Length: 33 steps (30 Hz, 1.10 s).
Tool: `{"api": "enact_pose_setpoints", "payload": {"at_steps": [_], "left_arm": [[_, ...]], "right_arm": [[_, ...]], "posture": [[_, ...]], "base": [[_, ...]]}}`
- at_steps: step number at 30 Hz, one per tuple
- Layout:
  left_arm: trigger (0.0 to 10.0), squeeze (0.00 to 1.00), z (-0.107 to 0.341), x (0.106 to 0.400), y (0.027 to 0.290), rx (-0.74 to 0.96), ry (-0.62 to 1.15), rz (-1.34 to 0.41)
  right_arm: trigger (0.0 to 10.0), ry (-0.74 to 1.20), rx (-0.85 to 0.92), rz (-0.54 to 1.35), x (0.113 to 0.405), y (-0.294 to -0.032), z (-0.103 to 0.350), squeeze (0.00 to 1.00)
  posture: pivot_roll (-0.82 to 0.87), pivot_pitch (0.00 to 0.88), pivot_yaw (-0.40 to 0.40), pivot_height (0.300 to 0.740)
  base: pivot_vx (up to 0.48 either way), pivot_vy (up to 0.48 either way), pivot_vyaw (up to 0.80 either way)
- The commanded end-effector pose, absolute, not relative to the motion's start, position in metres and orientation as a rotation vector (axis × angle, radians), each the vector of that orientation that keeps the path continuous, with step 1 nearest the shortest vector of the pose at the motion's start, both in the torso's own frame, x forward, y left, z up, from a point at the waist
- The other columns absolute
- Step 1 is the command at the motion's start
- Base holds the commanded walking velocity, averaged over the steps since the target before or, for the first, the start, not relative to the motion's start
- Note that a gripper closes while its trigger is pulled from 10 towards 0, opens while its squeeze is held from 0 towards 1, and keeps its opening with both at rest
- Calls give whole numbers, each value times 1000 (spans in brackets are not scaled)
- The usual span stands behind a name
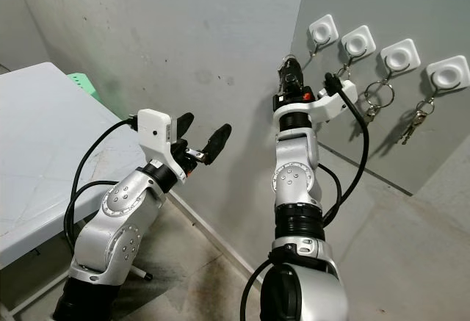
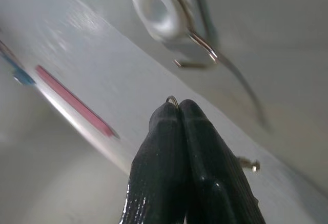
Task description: Hang keys on a hook
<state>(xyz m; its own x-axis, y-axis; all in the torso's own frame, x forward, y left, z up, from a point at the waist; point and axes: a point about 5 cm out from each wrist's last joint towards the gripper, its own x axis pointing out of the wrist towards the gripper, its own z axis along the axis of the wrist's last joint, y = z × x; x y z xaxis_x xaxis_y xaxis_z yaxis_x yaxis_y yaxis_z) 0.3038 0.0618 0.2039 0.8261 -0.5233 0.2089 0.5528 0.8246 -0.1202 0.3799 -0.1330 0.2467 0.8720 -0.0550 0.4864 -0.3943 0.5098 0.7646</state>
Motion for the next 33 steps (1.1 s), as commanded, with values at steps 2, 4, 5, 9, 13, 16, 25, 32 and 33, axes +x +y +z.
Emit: {"api": "enact_pose_setpoints", "payload": {"at_steps": [2,4,5,9,13,16,25,32,33], "left_arm": [[10000,0,208,301,59,-181,-180,-588],[10000,0,208,301,59,-179,-180,-588],[10000,0,208,301,59,-180,-180,-588],[10000,0,208,301,59,-178,-180,-589],[10000,0,207,301,59,-179,-179,-589],[10000,0,208,301,59,-179,-178,-590],[10000,0,208,302,58,-180,-177,-591],[10000,0,208,301,59,-181,-178,-587],[10000,0,208,301,59,-182,-178,-587]], "right_arm": [[10000,-547,1043,214,377,-138,256,0],[10000,-558,1047,213,377,-140,257,0],[10000,-561,1047,212,377,-140,257,0],[10000,-576,1046,202,378,-143,261,0],[10000,-582,1063,191,377,-145,260,0],[10000,-583,1059,180,377,-147,260,0],[10000,-568,1083,160,379,-150,258,0],[10000,-508,1118,132,383,-150,252,0],[10000,-504,1125,130,383,-150,251,0]], "posture": [[35,1,-40,740],[35,1,-40,740],[34,3,-38,740],[34,4,-37,740],[33,4,-36,740],[32,4,-34,740],[32,4,-33,740],[32,4,-33,740],[32,4,-33,740]], "base": [[0,0,0],[0,0,0],[0,0,0],[0,0,0],[0,0,0],[0,0,0],[0,0,0],[0,0,0],[0,0,0]]}}
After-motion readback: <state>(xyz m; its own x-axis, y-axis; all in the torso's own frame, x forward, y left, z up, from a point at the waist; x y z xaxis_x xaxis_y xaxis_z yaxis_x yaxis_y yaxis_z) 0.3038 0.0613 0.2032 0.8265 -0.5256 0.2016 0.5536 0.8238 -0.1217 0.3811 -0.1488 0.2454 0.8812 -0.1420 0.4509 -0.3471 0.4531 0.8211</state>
